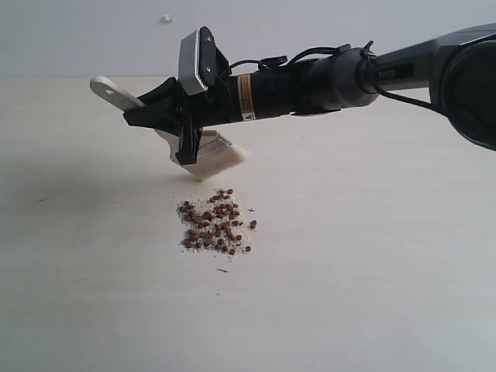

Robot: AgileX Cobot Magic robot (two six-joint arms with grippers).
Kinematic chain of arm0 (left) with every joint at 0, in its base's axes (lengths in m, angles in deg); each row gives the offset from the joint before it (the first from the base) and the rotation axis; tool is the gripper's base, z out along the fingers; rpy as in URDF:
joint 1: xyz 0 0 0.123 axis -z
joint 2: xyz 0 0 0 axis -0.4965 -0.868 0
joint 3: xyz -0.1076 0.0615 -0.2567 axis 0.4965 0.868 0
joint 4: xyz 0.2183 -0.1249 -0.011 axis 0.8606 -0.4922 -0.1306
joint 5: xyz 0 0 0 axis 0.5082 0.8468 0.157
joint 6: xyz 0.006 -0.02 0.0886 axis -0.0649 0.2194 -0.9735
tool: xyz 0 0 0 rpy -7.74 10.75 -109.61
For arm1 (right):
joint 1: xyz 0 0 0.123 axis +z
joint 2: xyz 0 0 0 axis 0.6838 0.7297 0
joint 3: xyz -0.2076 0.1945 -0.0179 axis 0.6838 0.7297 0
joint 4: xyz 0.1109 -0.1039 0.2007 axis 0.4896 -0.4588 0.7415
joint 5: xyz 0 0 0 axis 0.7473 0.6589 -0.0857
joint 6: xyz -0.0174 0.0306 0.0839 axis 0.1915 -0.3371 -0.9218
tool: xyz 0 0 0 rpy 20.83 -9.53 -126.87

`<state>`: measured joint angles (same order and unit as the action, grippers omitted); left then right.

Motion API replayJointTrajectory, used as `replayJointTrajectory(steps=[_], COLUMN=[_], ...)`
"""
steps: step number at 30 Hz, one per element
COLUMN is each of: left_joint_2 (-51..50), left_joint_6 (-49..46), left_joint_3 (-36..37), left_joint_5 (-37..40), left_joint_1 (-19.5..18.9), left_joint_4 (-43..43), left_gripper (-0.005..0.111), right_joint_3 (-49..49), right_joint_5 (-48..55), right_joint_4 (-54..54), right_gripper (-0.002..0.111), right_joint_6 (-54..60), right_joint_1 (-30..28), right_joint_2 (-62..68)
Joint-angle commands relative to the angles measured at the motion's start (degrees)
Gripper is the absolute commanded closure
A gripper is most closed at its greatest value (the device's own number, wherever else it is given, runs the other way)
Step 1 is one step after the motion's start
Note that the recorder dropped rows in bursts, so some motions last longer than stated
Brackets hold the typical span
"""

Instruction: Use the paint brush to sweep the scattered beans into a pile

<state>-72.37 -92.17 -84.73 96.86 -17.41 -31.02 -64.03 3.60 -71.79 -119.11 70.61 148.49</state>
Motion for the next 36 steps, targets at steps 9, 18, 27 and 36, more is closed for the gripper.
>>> replayJointTrajectory(steps=[9, 18, 27, 36], left_joint_2=[0.36, 0.36, 0.36, 0.36], left_joint_6=[0.18, 0.18, 0.18, 0.18], left_joint_3=[0.21, 0.21, 0.21, 0.21], left_joint_5=[-0.06, -0.06, -0.06, -0.06], left_joint_1=[0.38, 0.38, 0.38, 0.38], left_joint_4=[0.24, 0.24, 0.24, 0.24], left_gripper=[0.107, 0.107, 0.107, 0.107], right_joint_3=[-0.26, -0.26, -0.26, -0.26], right_joint_5=[-2.70, -3.75, 1.64, 13.21], right_joint_4=[-1.52, -3.45, -2.63, -6.66], right_gripper=[0.108, 0.108, 0.108, 0.108], right_joint_6=[-3.87, -8.17, -7.53, -9.57], right_joint_1=[-0.25, -0.25, -0.25, -0.25], right_joint_2=[1.66, 0.15, -2.84, -3.05])
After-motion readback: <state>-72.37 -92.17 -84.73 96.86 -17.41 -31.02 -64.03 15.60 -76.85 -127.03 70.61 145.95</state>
